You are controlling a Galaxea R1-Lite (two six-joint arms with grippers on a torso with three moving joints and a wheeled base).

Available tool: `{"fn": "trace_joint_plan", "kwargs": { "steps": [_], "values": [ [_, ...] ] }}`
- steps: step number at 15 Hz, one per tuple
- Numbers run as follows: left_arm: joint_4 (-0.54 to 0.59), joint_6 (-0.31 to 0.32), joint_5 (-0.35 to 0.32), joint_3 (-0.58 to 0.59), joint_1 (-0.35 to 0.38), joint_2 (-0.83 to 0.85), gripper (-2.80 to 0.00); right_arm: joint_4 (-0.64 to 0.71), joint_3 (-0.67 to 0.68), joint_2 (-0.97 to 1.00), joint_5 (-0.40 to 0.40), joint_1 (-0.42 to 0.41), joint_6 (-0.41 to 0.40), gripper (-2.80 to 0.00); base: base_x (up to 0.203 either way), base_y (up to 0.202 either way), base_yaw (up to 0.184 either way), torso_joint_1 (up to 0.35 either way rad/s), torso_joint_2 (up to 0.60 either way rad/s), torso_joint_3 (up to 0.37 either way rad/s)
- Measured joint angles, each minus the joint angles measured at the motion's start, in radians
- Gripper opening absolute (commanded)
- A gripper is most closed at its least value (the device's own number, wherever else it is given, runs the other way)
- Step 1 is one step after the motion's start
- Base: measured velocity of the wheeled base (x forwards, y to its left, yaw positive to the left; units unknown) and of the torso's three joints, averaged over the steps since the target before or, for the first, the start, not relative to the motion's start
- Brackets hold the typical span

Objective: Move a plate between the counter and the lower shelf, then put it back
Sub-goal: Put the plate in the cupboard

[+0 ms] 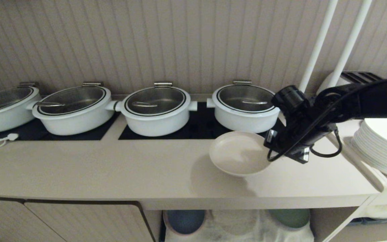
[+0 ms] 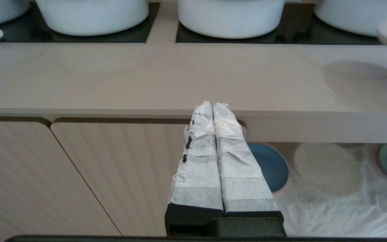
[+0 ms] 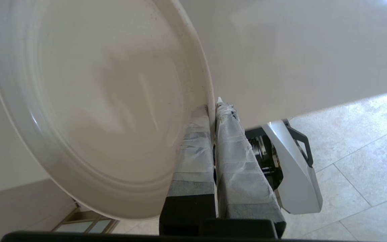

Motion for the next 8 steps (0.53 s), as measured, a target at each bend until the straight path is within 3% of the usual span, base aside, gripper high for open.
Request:
{"fn": "trace_joint_plan", "kwargs": {
  "steps": [8],
  "values": [
    [0.000, 0.000, 0.000, 0.000, 0.000, 0.000, -2.80, -0.054, 0.289, -0.235, 0.000, 0.001, 0.000, -2.80, 0.000, 0.000, 0.000, 0.000, 0.00, 0.000]
  ]
}}
